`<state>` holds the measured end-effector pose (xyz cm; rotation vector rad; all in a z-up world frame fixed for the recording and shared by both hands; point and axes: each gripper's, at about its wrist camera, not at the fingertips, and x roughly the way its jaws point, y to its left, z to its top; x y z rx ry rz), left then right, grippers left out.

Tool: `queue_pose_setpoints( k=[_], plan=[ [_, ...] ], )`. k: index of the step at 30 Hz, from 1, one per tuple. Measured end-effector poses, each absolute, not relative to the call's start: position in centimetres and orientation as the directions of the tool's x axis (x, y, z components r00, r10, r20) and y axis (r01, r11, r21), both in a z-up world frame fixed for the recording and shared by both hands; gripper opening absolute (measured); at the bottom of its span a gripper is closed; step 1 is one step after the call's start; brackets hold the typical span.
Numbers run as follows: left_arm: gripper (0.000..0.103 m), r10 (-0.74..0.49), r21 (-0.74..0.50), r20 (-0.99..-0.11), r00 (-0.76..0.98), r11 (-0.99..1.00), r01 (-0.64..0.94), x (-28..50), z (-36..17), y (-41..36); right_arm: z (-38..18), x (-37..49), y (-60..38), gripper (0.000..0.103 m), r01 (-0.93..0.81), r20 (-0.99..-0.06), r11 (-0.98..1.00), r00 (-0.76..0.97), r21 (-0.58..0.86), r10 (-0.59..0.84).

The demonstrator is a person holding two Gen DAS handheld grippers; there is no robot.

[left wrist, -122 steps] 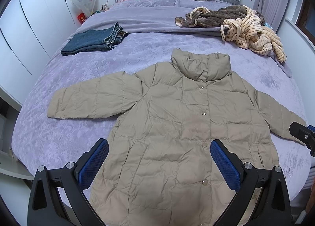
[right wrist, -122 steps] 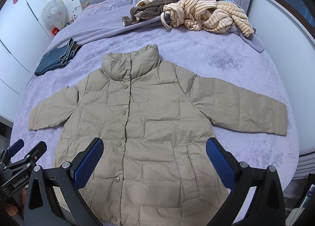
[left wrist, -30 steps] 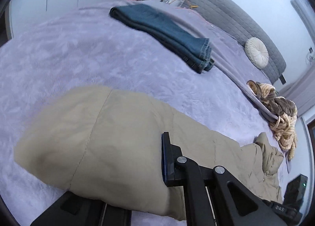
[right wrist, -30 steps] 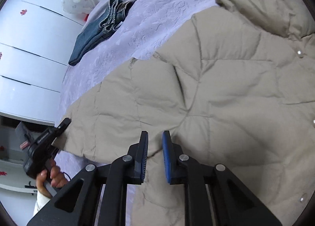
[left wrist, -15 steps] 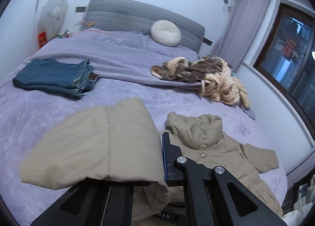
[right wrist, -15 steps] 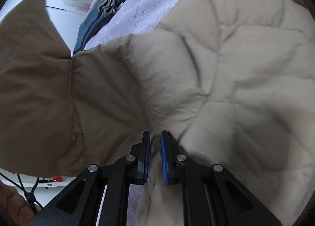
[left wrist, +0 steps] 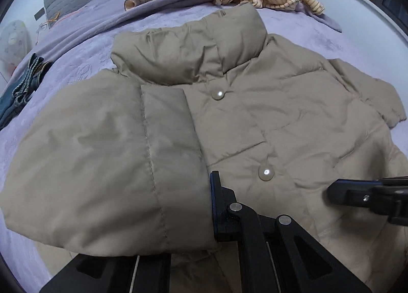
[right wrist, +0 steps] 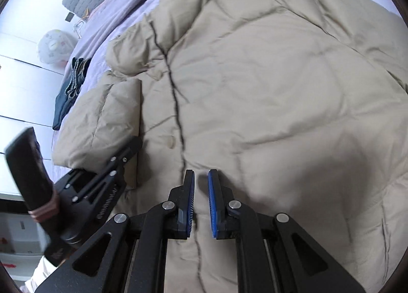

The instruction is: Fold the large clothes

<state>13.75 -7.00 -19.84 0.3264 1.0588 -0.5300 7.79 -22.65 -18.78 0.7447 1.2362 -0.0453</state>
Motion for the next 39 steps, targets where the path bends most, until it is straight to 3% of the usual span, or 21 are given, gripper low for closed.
queue_pose_setpoints(
  k=[1, 3, 4, 7, 8, 10, 12, 14, 19, 21, 24, 27, 30, 31, 32, 33, 34, 35, 36, 39],
  plan=[
    [0.022, -0.253, 0.003, -0.888, 0.385, 0.833, 0.553, 13.6, -19.9, -6.9, -18.9, 7.6, -23.0, 0.012, 0.417, -0.861, 0.763, 0.358, 0.494, 0.361],
    [0.095, -0.289, -0.044, -0.881, 0.375, 0.838, 0.543, 13.0, -19.4, -6.6, -19.2, 7.4, -23.0, 0.012, 0.411, -0.859, 0.764, 0.356, 0.498, 0.369],
    [0.102, -0.297, -0.047, -0.87, 0.393, 0.844, 0.534, 12.9, -19.1, -6.3, -19.1, 7.5, -23.0, 0.012, 0.406, -0.859, 0.766, 0.354, 0.498, 0.371],
    [0.103, -0.276, -0.009, -0.85, 0.449, 0.859, 0.511, 12.0, -17.5, -5.3, -18.8, 7.2, -23.4, 0.015, 0.384, -0.862, 0.784, 0.353, 0.487, 0.363],
    [0.103, -0.275, -0.017, -0.853, 0.444, 0.864, 0.503, 12.1, -17.1, -4.8, -18.6, 7.8, -22.8, 0.022, 0.376, -0.864, 0.792, 0.351, 0.482, 0.36],
    [0.103, -0.304, -0.057, -0.842, 0.446, 0.872, 0.486, 12.0, -15.8, -3.0, -17.8, 8.0, -22.3, 0.046, 0.351, -0.869, 0.811, 0.352, 0.468, 0.349],
    [0.103, -0.322, -0.091, -0.821, 0.471, 0.889, 0.449, 11.7, -14.2, -0.1, -16.9, 8.4, -21.3, 0.076, 0.316, -0.873, 0.837, 0.36, 0.446, 0.329],
    [0.103, -0.311, -0.111, -0.806, 0.504, 0.915, 0.387, 12.2, -13.0, 3.9, -15.7, 9.1, -19.7, 0.086, 0.252, -0.876, 0.877, 0.377, 0.41, 0.301],
    [0.103, -0.22, -0.168, -0.834, 0.507, 0.975, 0.145, 15.3, -13.8, 13.4, -13.0, 10.6, -12.2, 0.087, -0.025, -0.89, 0.983, 0.422, 0.18, 0.174],
    [0.088, -0.207, -0.197, -0.843, 0.497, 0.978, 0.074, 16.2, -14.9, 15.9, -12.9, 11.1, -8.9, 0.087, -0.127, -0.895, 0.989, 0.427, 0.082, 0.129],
    [0.088, -0.197, -0.204, -0.861, 0.469, 0.978, 0.036, 17.4, -17.0, 17.0, -13.6, 11.9, -4.6, 0.087, -0.248, -0.898, 0.967, 0.435, -0.057, 0.059],
    [0.088, -0.169, -0.175, -0.879, 0.446, 0.984, 0.028, 18.4, -19.1, 16.5, -14.5, 13.8, -2.5, 0.087, -0.282, -0.893, 0.951, 0.45, -0.123, 0.018],
    [0.088, -0.145, -0.16, -0.886, 0.44, 0.987, 0.003, 18.6, -20.5, 16.0, -13.9, 15.9, -4.4, 0.087, -0.19, -0.87, 0.972, 0.493, -0.136, -0.026],
    [0.088, -0.144, -0.162, -0.886, 0.44, 0.987, -0.004, 18.5, -20.7, 16.1, -13.3, 16.1, -5.5, 0.086, -0.141, -0.863, 0.984, 0.505, -0.11, -0.024],
    [0.088, -0.14, -0.159, -0.887, 0.439, 0.987, -0.007, 18.4, -20.8, 16.1, -12.7, 16.1, -7.5, 0.075, -0.071, -0.856, 0.996, 0.517, -0.055, -0.011],
    [0.088, -0.135, -0.153, -0.889, 0.437, 0.988, -0.006, 18.5, -20.9, 16.0, -12.3, 16.0, -9.0, 0.038, -0.02, -0.851, 1.0, 0.526, -0.003, 0.008],
    [0.088, -0.13, -0.145, -0.891, 0.435, 0.989, -0.001, 18.5, -21.1, 15.9, -12.3, 15.7, -11.7, 0.013, 0.039, -0.851, 0.995, 0.522, 0.097, 0.063],
    [0.086, -0.127, -0.138, -0.893, 0.431, 0.99, 0.007, 18.5, -21.2, 15.8, -12.7, 15.5, -13.8, 0.004, 0.089, -0.854, 0.978, 0.507, 0.189, 0.119],
    [0.077, -0.129, -0.134, -0.894, 0.429, 0.991, 0.018, 18.5, -21.3, 15.6, -13.4, 15.1, -16.2, 0.004, 0.161, -0.853, 0.949, 0.497, 0.272, 0.16],
    [0.069, -0.136, -0.127, -0.896, 0.422, 0.991, 0.05, 18.6, -21.5, 14.9, -16.5, 13.8, -20.9, 0.004, 0.309, -0.845, 0.85, 0.472, 0.427, 0.253]
  ],
)
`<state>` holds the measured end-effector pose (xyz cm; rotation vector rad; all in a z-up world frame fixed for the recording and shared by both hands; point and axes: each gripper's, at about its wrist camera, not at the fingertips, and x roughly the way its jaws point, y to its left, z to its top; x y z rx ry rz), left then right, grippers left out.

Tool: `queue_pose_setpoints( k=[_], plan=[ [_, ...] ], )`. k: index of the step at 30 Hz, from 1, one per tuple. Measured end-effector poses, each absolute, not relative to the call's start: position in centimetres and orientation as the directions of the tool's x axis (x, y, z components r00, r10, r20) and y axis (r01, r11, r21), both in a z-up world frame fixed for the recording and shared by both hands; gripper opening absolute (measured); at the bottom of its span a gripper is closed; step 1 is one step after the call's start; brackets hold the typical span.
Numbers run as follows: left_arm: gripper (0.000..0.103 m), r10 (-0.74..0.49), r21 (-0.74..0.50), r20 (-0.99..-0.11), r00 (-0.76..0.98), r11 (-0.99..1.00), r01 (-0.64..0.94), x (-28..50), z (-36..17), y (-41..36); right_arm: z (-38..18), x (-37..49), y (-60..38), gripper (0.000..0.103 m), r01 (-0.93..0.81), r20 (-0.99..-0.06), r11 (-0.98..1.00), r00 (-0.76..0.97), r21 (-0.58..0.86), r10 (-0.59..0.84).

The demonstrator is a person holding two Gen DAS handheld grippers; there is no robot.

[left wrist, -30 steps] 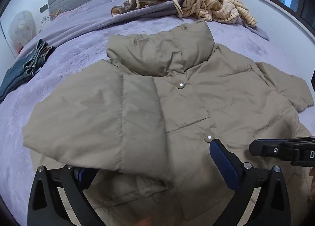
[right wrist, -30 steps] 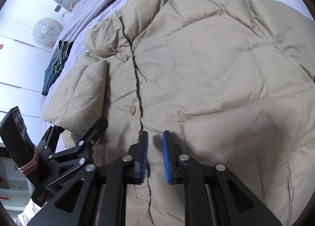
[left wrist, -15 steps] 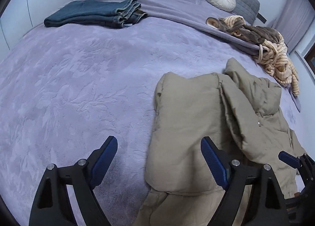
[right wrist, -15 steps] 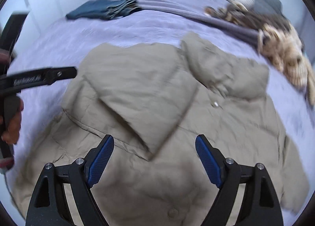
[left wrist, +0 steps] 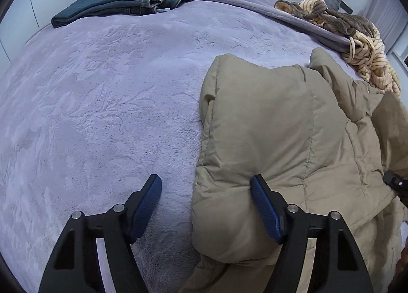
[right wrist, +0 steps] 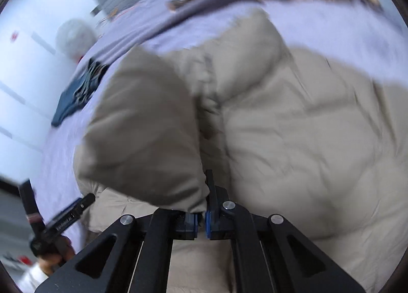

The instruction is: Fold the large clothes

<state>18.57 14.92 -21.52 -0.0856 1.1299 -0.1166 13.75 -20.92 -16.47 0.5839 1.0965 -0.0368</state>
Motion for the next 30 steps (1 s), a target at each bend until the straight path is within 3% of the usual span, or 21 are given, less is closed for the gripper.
queue_pose_setpoints(
  k=[2, 7, 13, 17, 19, 20, 22, 25, 26, 27, 29, 30],
  plan=[
    [0.057, -0.134, -0.112, -0.899, 0.417, 0.991, 0.076, 18.7, -21.4, 14.3, -18.6, 13.0, -22.5, 0.005, 0.375, -0.848, 0.798, 0.44, 0.472, 0.295],
    [0.057, -0.126, -0.093, -0.871, 0.474, 0.991, 0.093, 18.3, -17.7, 14.2, -19.8, 10.4, -25.2, 0.025, 0.49, -0.839, 0.685, 0.378, 0.54, 0.392],
    [0.057, -0.125, -0.087, -0.855, 0.503, 0.991, 0.098, 20.7, -15.9, 13.9, -13.7, 8.5, -26.1, 0.025, 0.398, -0.832, 0.811, 0.524, 0.428, 0.182],
    [0.057, -0.079, -0.055, -0.9, 0.429, 0.996, 0.066, 21.6, -19.4, 12.4, -14.8, 11.9, -24.1, 0.023, 0.278, -0.86, 0.884, 0.46, 0.376, 0.222],
    [0.058, -0.068, -0.053, -0.911, 0.406, 0.997, 0.049, 21.6, -20.9, 12.1, -17.2, 12.6, -23.6, 0.022, 0.284, -0.905, 0.904, 0.375, 0.319, 0.202],
    [0.061, -0.063, -0.05, -0.912, 0.405, 0.998, 0.042, 21.5, -21.2, 12.1, -18.3, 12.4, -23.9, 0.015, 0.298, -0.914, 0.9, 0.349, 0.319, 0.208],
    [0.062, -0.051, -0.039, -0.915, 0.401, 0.998, 0.039, 21.5, -20.9, 12.0, -18.9, 11.9, -25.4, 0.013, 0.34, -0.899, 0.861, 0.358, 0.378, 0.253],
    [0.062, -0.01, 0.019, -0.914, 0.406, 0.998, 0.066, 21.2, -19.4, 11.5, -17.6, 10.3, -27.5, 0.021, 0.38, -0.87, 0.81, 0.396, 0.447, 0.294],
    [0.062, 0.001, 0.037, -0.912, 0.41, 0.996, 0.078, 21.0, -19.0, 11.3, -17.1, 9.7, -28.0, 0.03, 0.379, -0.861, 0.8, 0.404, 0.465, 0.309],
    [0.062, 0.006, 0.048, -0.912, 0.411, 0.995, 0.091, 20.6, -18.4, 11.1, -16.7, 8.9, -28.4, 0.047, 0.381, -0.857, 0.794, 0.407, 0.474, 0.317],
    [0.062, -0.014, 0.034, -0.914, 0.405, 0.993, 0.109, 19.8, -17.4, 10.6, -16.0, 7.3, -29.2, 0.059, 0.417, -0.854, 0.771, 0.423, 0.481, 0.304],
    [0.063, -0.027, 0.023, -0.917, 0.399, 0.993, 0.12, 19.2, -17.0, 10.1, -15.7, 6.5, -29.5, 0.059, 0.425, -0.848, 0.759, 0.428, 0.494, 0.313]
  ],
)
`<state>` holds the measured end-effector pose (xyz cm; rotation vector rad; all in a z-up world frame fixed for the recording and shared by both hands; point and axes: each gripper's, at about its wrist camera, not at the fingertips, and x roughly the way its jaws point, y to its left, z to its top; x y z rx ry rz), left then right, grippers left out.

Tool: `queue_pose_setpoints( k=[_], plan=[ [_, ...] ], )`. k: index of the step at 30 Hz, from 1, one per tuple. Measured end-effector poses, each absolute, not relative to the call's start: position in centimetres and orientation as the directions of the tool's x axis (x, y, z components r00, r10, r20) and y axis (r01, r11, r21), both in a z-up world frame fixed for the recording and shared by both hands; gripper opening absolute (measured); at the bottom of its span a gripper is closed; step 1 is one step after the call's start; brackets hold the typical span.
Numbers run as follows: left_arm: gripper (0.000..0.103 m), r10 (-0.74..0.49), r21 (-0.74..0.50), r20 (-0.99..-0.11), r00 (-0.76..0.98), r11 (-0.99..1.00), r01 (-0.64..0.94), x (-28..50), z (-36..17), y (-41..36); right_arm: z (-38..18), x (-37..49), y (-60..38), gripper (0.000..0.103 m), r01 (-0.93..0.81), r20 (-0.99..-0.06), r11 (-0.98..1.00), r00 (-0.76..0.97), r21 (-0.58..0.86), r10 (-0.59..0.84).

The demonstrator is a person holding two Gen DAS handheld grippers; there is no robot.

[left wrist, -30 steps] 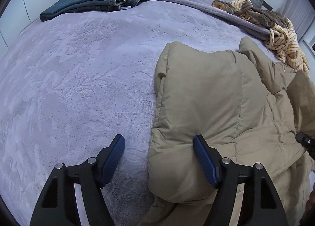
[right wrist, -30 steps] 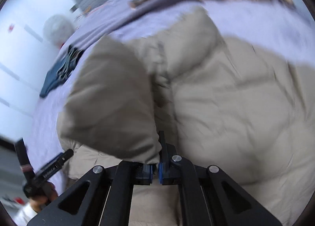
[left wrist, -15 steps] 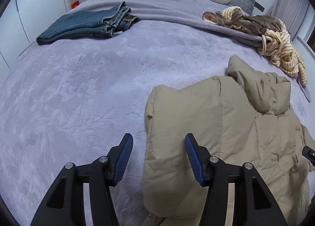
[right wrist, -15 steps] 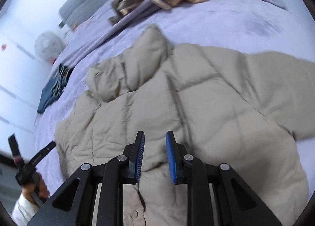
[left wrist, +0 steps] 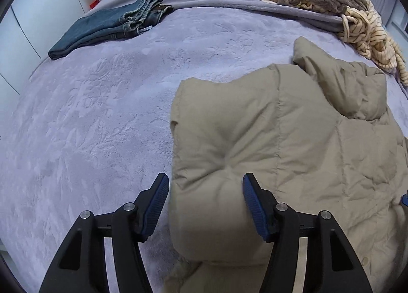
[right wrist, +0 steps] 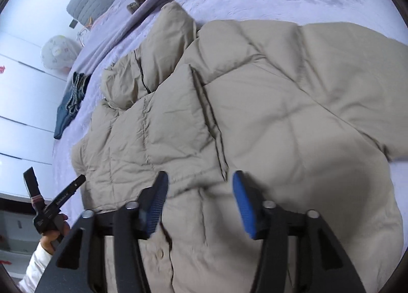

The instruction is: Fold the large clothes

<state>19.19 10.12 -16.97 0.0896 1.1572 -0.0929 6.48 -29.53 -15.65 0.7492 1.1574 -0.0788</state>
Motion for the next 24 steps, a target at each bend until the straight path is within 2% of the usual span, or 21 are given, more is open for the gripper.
queue_pose_setpoints(
  k=[1, 2, 3, 8, 10, 14, 22, 24],
  plan=[
    [0.068, -0.034, 0.017, -0.918, 0.395, 0.992, 0.127, 18.8, -16.6, 9.8, -15.5, 5.6, -29.8, 0.059, 0.434, -0.844, 0.746, 0.427, 0.505, 0.323],
    [0.087, -0.037, 0.016, -0.918, 0.396, 0.991, 0.131, 18.1, -16.1, 9.2, -15.4, 5.0, -30.1, 0.059, 0.444, -0.842, 0.735, 0.426, 0.513, 0.33],
    [0.099, -0.042, 0.014, -0.912, 0.408, 0.991, 0.134, 17.4, -15.6, 8.5, -15.4, 4.4, -30.3, 0.061, 0.454, -0.841, 0.725, 0.425, 0.518, 0.335],
    [0.099, -0.082, -0.004, -0.91, 0.407, 0.982, 0.188, 14.8, -14.0, 4.4, -15.0, 1.0, -32.4, 0.067, 0.495, -0.838, 0.686, 0.419, 0.533, 0.349],
    [0.103, -0.106, -0.023, -0.916, 0.388, 0.977, 0.213, 14.1, -13.8, 2.4, -14.8, -0.3, -33.5, 0.071, 0.515, -0.835, 0.666, 0.429, 0.54, 0.345],
    [0.103, -0.13, -0.032, -0.924, 0.36, 0.963, 0.266, 12.7, -13.5, -1.9, -14.6, -2.4, -36.6, 0.083, 0.556, -0.833, 0.629, 0.451, 0.544, 0.321],
    [0.103, -0.145, -0.028, -0.941, 0.307, 0.934, 0.356, 10.2, -13.8, -10.0, -15.3, -7.1, -43.3, 0.087, 0.651, -0.823, 0.51, 0.503, 0.562, 0.264],
    [0.103, -0.148, -0.034, -0.946, 0.288, 0.93, 0.365, 9.6, -13.9, -11.5, -15.6, -8.3, -45.0, 0.091, 0.664, -0.816, 0.482, 0.521, 0.572, 0.251]
  ],
)
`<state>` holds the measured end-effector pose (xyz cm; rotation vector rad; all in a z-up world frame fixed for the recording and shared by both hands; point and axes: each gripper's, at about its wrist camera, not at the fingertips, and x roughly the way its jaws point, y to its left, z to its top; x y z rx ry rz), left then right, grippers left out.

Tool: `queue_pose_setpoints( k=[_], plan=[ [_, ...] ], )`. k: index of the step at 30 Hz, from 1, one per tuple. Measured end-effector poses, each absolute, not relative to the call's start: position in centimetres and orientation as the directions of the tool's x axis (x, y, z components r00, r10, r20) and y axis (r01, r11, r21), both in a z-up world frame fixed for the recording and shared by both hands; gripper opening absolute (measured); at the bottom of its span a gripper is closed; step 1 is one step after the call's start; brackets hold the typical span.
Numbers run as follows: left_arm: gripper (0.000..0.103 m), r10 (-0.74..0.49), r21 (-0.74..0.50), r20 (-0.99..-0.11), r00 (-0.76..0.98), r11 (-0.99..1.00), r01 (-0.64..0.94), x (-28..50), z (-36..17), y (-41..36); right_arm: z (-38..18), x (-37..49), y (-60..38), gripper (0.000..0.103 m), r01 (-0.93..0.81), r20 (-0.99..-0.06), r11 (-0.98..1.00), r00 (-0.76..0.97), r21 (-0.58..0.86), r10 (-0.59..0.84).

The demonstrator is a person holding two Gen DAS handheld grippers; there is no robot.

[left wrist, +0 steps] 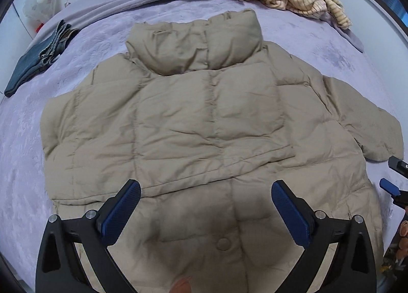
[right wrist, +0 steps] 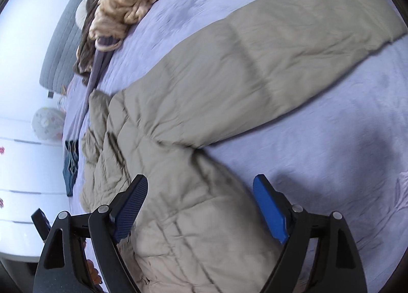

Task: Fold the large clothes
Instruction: 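Grasp the other sleeve with the right tool and lift it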

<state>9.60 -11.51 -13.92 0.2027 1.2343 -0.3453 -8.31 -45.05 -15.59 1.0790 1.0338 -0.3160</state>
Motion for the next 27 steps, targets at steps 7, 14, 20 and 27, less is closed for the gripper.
queue_pose_setpoints(
  k=[7, 14, 20, 27],
  plan=[
    [0.103, -0.166, -0.06, -0.958, 0.235, 0.915, 0.4, 8.4, -14.7, -15.3, -16.8, -11.8, -50.8, 0.103, 0.701, -0.783, 0.359, 0.596, 0.616, 0.179],
    [0.103, -0.166, -0.059, -0.96, 0.227, 0.909, 0.414, 7.6, -14.6, -17.8, -20.2, -15.2, -58.3, 0.103, 0.739, -0.744, 0.095, 0.655, 0.667, 0.133],
    [0.103, -0.171, -0.061, -0.956, 0.239, 0.911, 0.409, 7.4, -14.3, -19.0, -22.7, -15.8, -62.7, 0.103, 0.61, -0.601, -0.118, 0.793, 0.784, 0.1],
    [0.103, -0.18, -0.077, -0.952, 0.249, 0.925, 0.373, 7.9, -13.7, -17.8, -24.7, -14.0, -64.1, 0.012, 0.411, -0.408, -0.358, 0.909, 0.838, 0.086]
  ],
)
